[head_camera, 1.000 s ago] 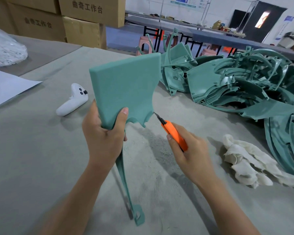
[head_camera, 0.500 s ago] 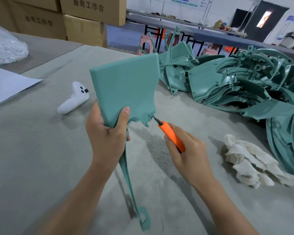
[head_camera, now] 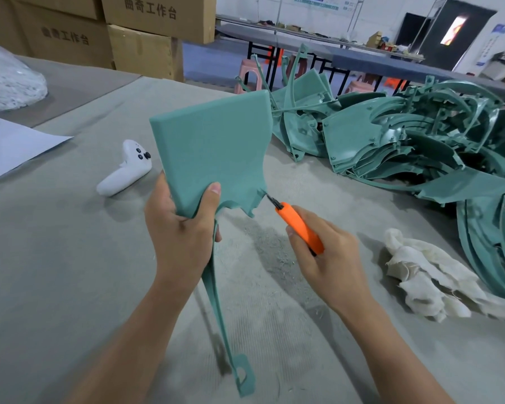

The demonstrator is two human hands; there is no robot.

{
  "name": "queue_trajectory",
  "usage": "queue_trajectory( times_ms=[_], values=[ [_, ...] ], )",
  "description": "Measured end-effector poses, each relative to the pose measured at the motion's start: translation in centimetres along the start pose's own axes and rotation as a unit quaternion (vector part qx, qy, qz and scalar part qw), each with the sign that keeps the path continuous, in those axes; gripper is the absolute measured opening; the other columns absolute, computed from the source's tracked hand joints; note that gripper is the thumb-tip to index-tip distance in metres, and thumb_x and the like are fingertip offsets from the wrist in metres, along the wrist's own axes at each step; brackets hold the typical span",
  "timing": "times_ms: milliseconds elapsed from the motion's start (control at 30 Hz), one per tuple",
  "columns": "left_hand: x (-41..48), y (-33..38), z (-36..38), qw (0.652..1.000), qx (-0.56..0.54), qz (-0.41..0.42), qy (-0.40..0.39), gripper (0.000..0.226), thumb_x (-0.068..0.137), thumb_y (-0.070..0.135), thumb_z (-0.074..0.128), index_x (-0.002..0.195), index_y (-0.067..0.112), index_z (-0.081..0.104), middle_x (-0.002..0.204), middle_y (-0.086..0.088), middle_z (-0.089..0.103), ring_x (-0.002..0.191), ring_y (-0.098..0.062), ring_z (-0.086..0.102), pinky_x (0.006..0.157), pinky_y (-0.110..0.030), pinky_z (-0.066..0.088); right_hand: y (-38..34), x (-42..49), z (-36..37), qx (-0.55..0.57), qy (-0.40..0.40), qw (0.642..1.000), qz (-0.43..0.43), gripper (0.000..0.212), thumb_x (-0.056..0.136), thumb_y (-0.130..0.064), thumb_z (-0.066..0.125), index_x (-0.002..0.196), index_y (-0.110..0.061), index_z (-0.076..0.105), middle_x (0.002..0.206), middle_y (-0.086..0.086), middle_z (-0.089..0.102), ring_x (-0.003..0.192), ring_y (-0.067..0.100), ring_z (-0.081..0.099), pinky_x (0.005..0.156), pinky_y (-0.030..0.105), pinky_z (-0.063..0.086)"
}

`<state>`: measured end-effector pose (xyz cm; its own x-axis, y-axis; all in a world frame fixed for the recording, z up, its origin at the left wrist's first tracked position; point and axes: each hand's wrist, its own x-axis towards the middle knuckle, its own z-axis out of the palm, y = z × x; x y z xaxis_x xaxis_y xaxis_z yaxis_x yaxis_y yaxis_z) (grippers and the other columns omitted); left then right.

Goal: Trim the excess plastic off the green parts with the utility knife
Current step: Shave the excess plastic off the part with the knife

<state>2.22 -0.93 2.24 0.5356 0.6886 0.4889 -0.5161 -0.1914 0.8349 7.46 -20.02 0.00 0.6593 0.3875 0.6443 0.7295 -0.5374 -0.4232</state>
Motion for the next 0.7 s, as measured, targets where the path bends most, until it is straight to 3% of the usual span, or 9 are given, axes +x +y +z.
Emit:
queue_trajectory(
  times_ms=[100,267,367,533,700],
  values=[
    [0.0,-0.1,-0.1,1.0,0.003,-0.003,0.002,0.024,0.087,0.006,0.065,0.088,0.028,0.054,0.072,0.011,0.062,0.034,-0.017,0.044,0.034,-0.024,0.039,-0.2,-0.4,0.2,0.013,-0.035,0.999,-0.008,0.036,0.091,-0.016,0.061,0.125,-0.024,0.063,0.075,-0.003,0.061,0.057,0.013,0.05,0.054,0.025,0.041],
    [0.1,-0.1,-0.1,1.0,-0.002,-0.003,-0.003,0.025,0.087,0.007,0.064,0.088,0.03,0.054,0.074,0.011,0.063,0.033,-0.017,0.044,0.034,-0.023,0.039,-0.1,0.1,0.0,0.004,-0.006,1.0,0.005,0.033,0.092,-0.016,0.061,0.124,-0.021,0.064,0.074,-0.002,0.062,0.057,0.013,0.049,0.053,0.025,0.04],
    [0.0,-0.2,-0.1,1.0,0.008,-0.005,-0.003,0.023,0.087,0.007,0.065,0.088,0.028,0.054,0.072,0.01,0.062,0.034,-0.018,0.045,0.034,-0.024,0.039,-0.5,-0.3,0.1,0.01,-0.04,0.999,-0.017,0.034,0.09,-0.014,0.062,0.124,-0.021,0.065,0.074,-0.004,0.06,0.055,0.011,0.047,0.053,0.022,0.038],
    [0.1,0.1,0.1,1.0,0.003,-0.001,-0.002,0.025,0.088,0.005,0.064,0.089,0.028,0.054,0.073,0.011,0.063,0.034,-0.017,0.045,0.035,-0.024,0.039,-0.6,-0.2,0.2,0.012,-0.029,0.999,-0.007,0.034,0.09,-0.014,0.062,0.123,-0.021,0.066,0.076,-0.002,0.062,0.056,0.015,0.051,0.054,0.029,0.044],
    [0.1,0.3,0.0,1.0,0.009,-0.001,0.006,0.026,0.088,0.005,0.064,0.088,0.029,0.054,0.071,0.012,0.063,0.034,-0.016,0.045,0.034,-0.023,0.04,-1.1,-0.2,0.5,0.016,-0.033,0.999,0.002,0.035,0.09,-0.014,0.062,0.124,-0.022,0.065,0.074,-0.004,0.061,0.056,0.014,0.05,0.054,0.02,0.039]
  ],
)
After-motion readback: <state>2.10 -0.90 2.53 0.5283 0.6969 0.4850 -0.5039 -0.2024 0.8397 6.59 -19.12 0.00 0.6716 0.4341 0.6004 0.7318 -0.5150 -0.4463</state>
